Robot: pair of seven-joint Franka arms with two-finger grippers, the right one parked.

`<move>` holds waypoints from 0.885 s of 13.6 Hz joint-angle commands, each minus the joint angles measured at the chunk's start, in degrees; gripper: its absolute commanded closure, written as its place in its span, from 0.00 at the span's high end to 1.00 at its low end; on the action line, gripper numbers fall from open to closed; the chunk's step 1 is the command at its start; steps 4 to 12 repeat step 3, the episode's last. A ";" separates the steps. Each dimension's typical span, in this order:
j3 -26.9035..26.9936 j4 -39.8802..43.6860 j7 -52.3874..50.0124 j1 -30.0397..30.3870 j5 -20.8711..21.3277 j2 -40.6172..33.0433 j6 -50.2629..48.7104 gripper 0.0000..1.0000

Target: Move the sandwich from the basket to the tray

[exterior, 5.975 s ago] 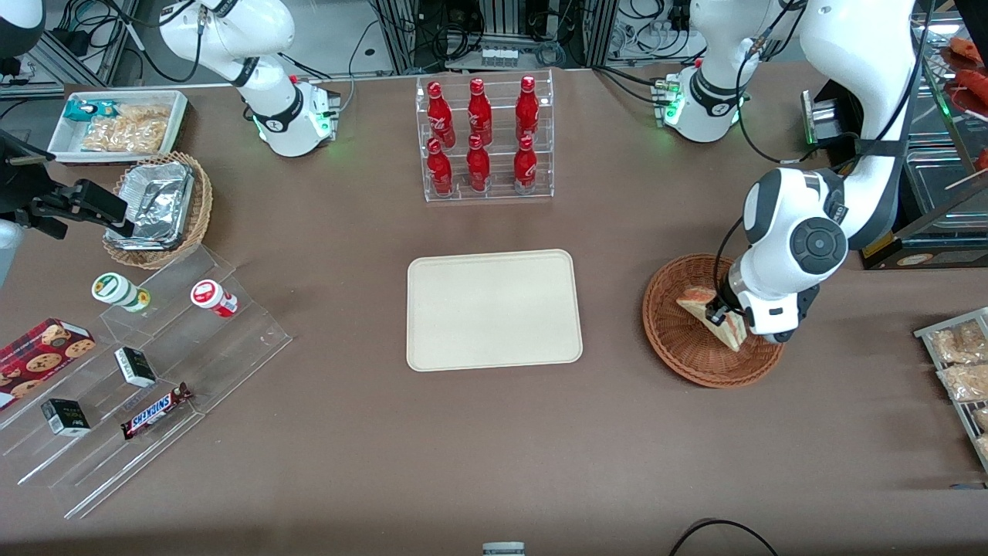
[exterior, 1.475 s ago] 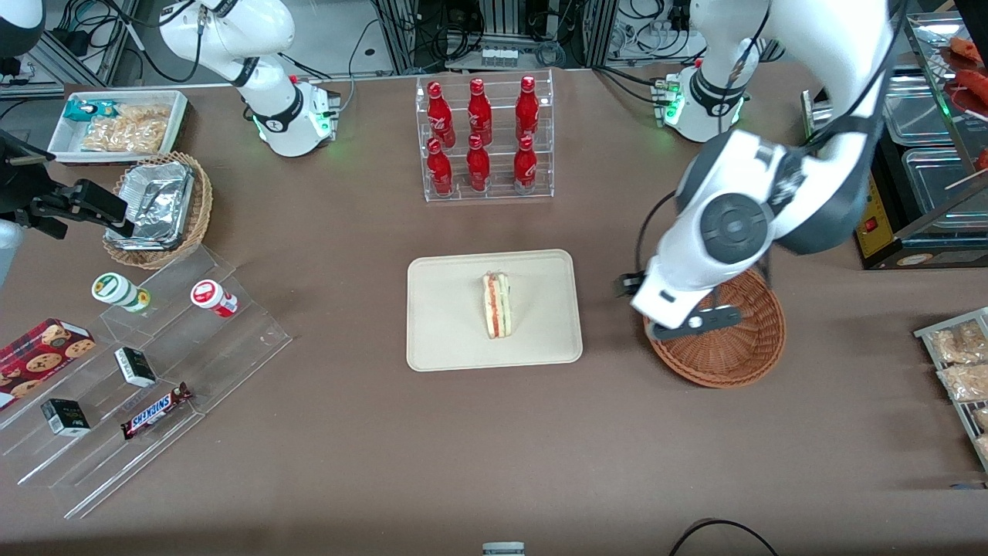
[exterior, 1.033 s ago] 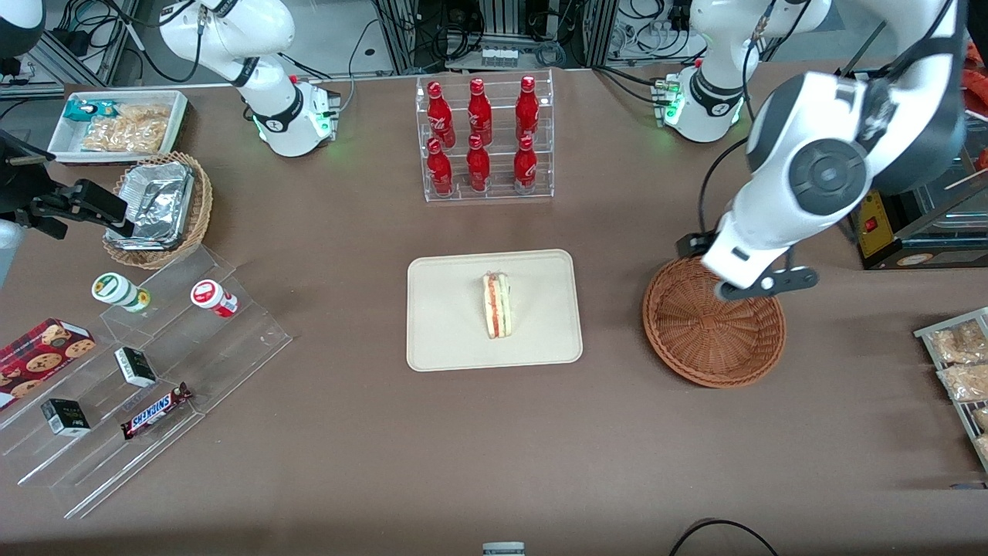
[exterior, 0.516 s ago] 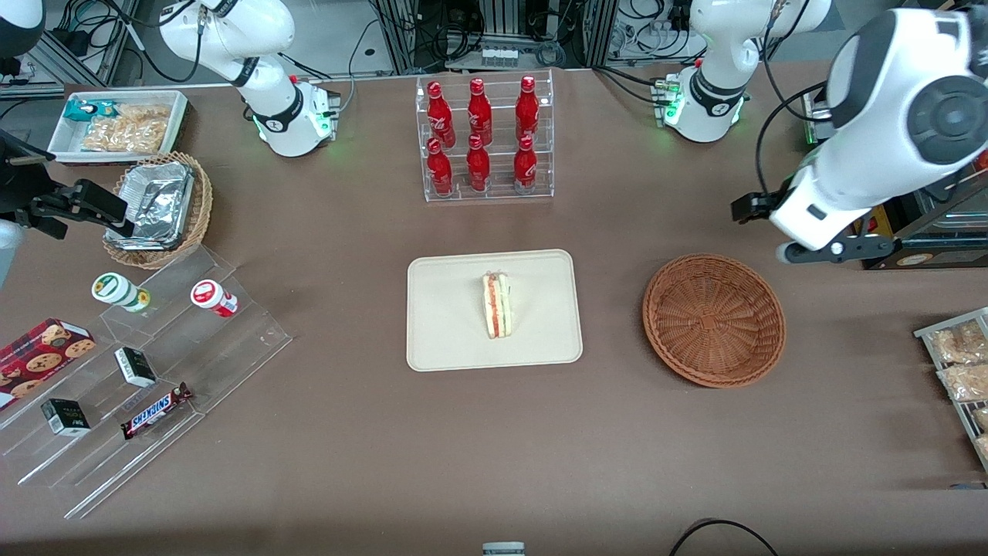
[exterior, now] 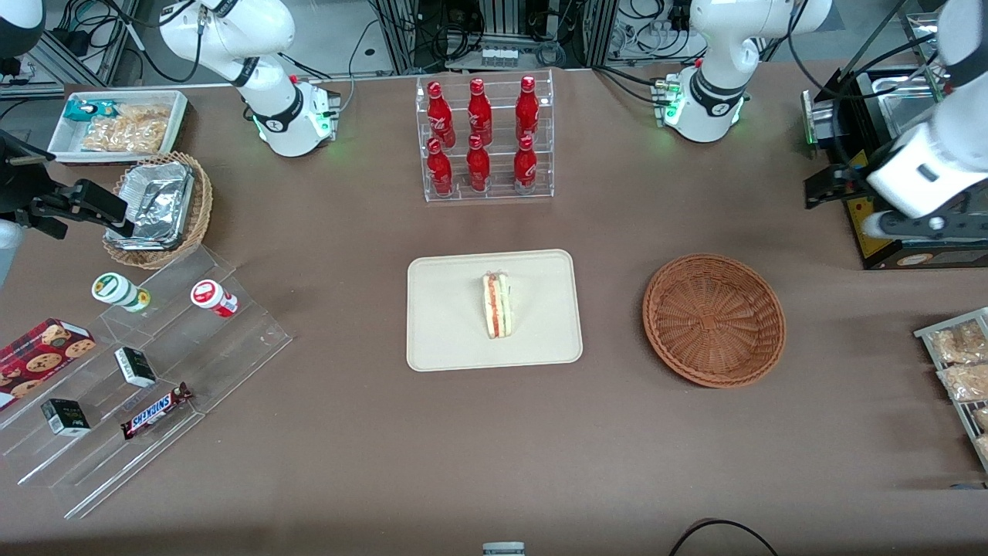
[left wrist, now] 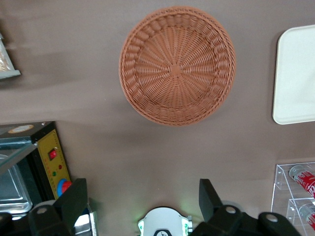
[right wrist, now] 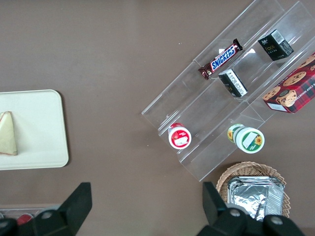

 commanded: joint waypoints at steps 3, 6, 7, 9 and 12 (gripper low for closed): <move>3.05 0.97 0.98 -1.16 -1.10 -0.48 1.01 1.00; 3.05 0.97 0.98 -1.16 -1.10 -0.48 1.01 1.00; 3.05 0.97 0.98 -1.16 -1.10 -0.48 1.01 1.00; 3.05 0.97 0.98 -1.16 -1.10 -0.48 1.01 1.00; 3.05 0.97 0.98 -1.16 -1.10 -0.48 1.01 1.00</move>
